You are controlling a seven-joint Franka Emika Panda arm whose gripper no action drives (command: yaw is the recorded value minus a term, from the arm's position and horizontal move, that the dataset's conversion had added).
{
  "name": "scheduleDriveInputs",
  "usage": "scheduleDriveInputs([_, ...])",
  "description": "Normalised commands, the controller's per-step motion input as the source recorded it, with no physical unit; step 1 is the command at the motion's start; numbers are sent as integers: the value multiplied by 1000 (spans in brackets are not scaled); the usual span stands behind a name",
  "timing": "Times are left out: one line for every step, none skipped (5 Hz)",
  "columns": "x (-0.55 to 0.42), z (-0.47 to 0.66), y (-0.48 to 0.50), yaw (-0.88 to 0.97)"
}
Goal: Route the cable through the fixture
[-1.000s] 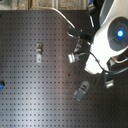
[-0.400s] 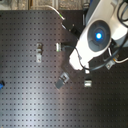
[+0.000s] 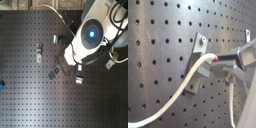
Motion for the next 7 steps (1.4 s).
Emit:
scheduleDriveInputs([-51, 369, 79, 883])
scheduleDriveInputs([-46, 356, 89, 871])
scheduleDriveInputs([-46, 273, 112, 840])
scheduleDriveInputs([-89, 59, 273, 660])
scheduleDriveInputs([-172, 116, -38, 94])
scheduleDriveInputs([-106, 8, -64, -177])
scheduleDriveInputs([-174, -45, -289, -80])
